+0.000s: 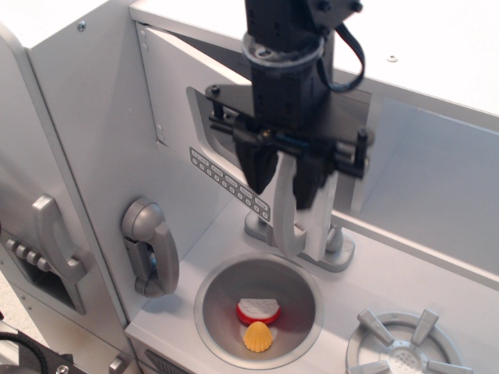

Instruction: Open microwave

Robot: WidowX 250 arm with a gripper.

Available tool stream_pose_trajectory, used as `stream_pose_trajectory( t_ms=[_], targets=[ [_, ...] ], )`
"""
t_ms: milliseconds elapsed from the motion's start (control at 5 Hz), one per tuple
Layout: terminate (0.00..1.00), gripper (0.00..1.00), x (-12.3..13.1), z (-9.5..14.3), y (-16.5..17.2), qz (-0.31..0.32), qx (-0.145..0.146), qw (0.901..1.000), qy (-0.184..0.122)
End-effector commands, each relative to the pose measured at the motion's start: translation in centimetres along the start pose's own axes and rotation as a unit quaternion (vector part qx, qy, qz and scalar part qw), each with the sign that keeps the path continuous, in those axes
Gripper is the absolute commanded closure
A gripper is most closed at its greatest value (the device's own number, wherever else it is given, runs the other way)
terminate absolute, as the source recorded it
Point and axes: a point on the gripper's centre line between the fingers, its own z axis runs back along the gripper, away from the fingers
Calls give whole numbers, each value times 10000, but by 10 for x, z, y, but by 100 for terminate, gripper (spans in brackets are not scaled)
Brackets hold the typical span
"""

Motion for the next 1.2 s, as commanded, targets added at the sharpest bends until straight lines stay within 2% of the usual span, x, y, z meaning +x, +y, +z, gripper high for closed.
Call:
stream_pose_trajectory(
  t_ms=[0,200,400,600,800,1000],
  targets=[
    [0,0,-9,6,-35,-521,-231,9974,448],
    [0,0,3,0,-63,-430,-626,9964,366],
    [0,0,26,4,-86,-278,-1117,9930,253],
    [0,0,51,12,-90,-150,-1033,9945,-69],
    [0,0,76,21,-70,212,-1049,9939,-280],
    [0,0,79,19,-48,287,-855,9957,-225]
  ],
)
